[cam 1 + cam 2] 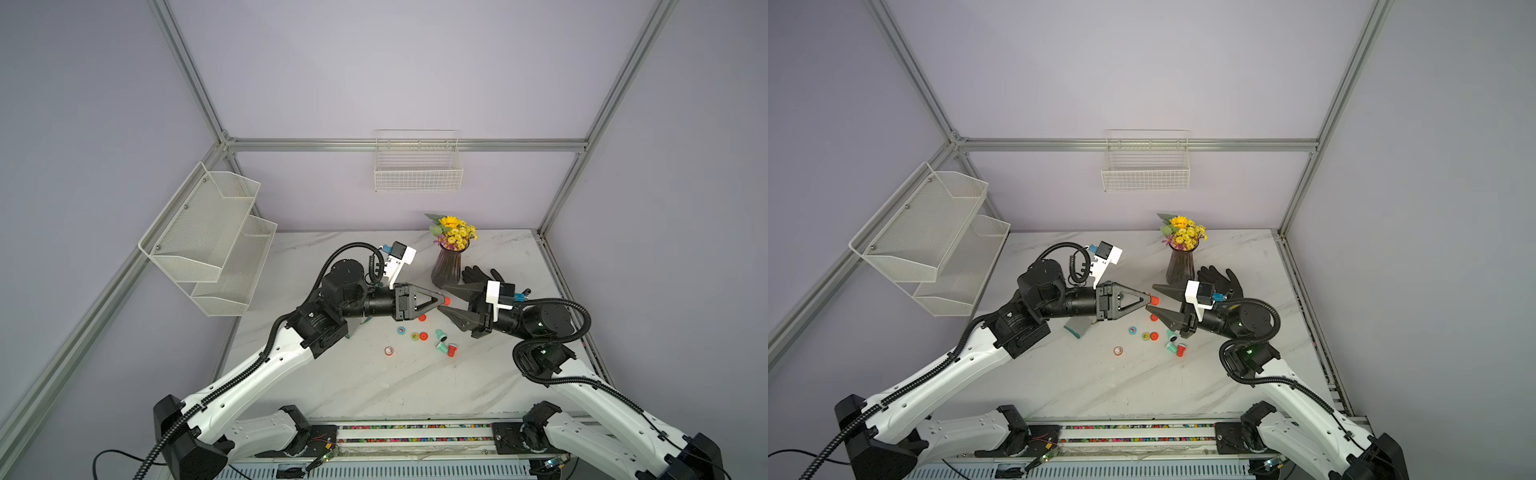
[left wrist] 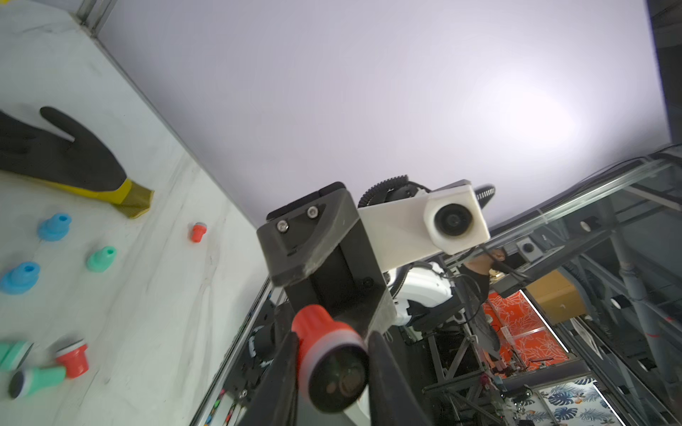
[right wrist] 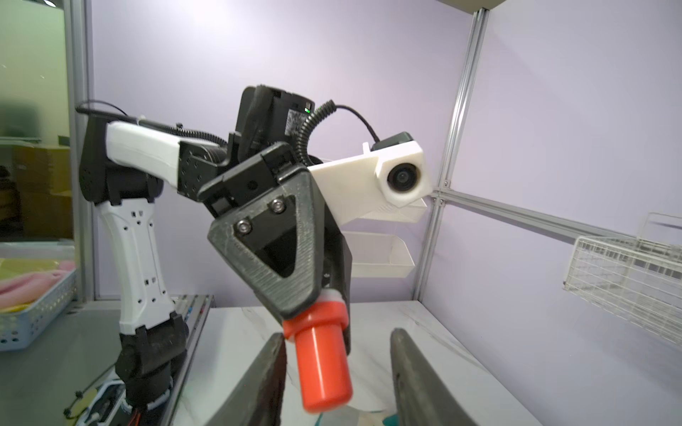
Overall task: Close the stamp cap
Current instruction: Pick up the stamp from the center of the board.
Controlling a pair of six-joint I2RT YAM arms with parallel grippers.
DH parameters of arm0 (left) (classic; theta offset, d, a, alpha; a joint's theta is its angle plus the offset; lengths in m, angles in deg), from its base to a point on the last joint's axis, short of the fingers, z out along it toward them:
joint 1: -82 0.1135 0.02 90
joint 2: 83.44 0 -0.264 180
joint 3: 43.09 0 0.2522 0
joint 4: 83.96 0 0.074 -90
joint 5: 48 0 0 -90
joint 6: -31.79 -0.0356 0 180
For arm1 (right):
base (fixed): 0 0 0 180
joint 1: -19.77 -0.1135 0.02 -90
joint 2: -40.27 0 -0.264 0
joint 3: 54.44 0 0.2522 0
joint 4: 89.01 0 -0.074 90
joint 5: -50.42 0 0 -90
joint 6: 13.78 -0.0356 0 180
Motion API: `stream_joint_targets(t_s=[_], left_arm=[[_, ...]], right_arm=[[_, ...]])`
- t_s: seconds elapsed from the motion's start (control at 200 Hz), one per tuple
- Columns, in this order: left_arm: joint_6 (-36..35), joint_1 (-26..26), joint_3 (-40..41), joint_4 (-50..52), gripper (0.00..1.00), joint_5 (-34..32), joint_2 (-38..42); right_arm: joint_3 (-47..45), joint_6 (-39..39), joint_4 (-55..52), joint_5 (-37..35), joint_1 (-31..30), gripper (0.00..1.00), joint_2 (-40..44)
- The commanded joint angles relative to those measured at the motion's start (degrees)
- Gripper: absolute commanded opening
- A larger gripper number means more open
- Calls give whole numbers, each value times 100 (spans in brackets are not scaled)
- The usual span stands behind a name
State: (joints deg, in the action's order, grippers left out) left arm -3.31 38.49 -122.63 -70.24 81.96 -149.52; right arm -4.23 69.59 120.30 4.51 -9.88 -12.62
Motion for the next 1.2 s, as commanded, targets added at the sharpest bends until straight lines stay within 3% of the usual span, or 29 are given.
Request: stream_joint_targets(t_s=[0.0,0.24,0.52,1.195], left_arm=[[668,27,-225,-1198,15,485,137],[961,26,-396,-1396,14,504,271],[1049,26,-401,-1329,13,430,246],[1173,25,-368,-1525,11,469,25]], right_arm=[[143,-1218,1726,102,-18,45,-188],[441,-1436,2334,264,-17,35,-489],[601,-1656,2824,615,-10,33,-751],[834,-1952,3108,661,-18,25,-1144]])
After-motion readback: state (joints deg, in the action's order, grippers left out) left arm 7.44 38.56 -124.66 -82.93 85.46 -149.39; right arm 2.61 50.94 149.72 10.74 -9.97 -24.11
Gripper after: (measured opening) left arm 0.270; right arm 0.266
